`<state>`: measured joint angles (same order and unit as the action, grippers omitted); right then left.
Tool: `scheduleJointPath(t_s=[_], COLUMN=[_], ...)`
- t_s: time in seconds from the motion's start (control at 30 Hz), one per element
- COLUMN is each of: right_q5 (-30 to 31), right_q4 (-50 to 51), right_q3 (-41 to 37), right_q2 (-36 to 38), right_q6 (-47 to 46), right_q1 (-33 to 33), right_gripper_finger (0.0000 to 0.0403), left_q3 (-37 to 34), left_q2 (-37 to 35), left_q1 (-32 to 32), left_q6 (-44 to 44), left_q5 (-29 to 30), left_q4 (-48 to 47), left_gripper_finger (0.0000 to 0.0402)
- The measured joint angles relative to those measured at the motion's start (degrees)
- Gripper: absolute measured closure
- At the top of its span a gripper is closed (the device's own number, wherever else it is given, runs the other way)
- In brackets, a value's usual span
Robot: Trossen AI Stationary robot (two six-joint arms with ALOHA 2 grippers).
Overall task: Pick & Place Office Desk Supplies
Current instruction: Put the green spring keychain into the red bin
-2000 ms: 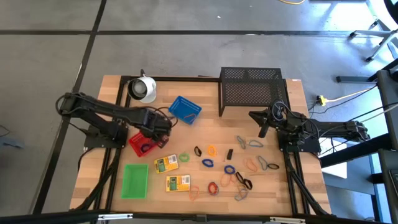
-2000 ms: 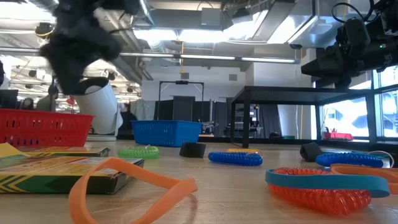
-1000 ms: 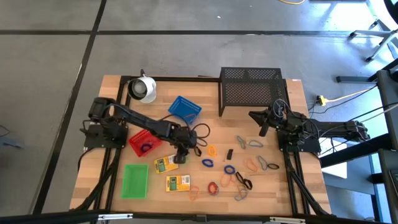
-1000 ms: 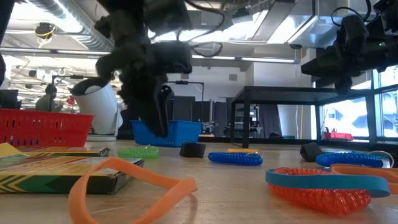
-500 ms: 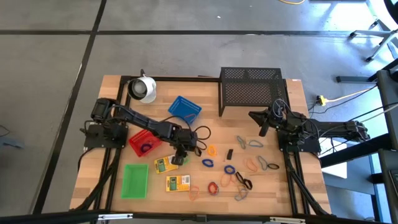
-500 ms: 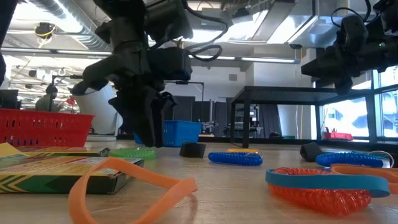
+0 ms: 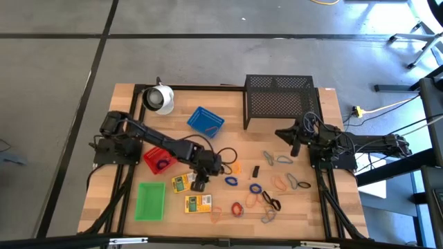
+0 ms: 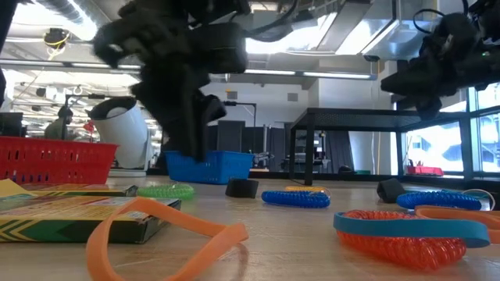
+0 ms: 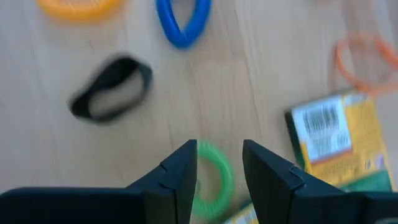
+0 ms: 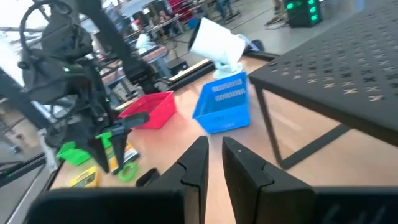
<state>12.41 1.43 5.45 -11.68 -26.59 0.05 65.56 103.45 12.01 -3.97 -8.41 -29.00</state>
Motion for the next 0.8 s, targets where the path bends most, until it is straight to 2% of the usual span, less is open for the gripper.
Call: scheduleJointPath(t_s=[0.2,0.5,0.6,0.8], right_q5=[0.37,0.63,0.63,0.65], right_q4=[-0.04,-0.02,0.00,0.02], right_q3=[0.00,0.00,0.00,0.00], right_q2=[0.00,0.00,0.00,0.02], right_q6=[0.21,0.23,0.24,0.26], right_q1=[0.00,0.00,0.00,0.01], right_gripper_finger=[0.0353,0.0353,0.0353,0.0353], left_q3=[-0.04,0.34,0.35,0.29], left_q2=[2.20,7.05,7.35,7.33], left_q1=[0.96,1.03,0.90,0.20], left_q6=[1.00,1.81,1.73,2.01], left_q5=[6.25,6.69,7.61,9.32], left_q4=[-2.83,-3.16,-3.14,-3.05], left_gripper_finger=[0.0277,0.0284,0.0308,0.0387])
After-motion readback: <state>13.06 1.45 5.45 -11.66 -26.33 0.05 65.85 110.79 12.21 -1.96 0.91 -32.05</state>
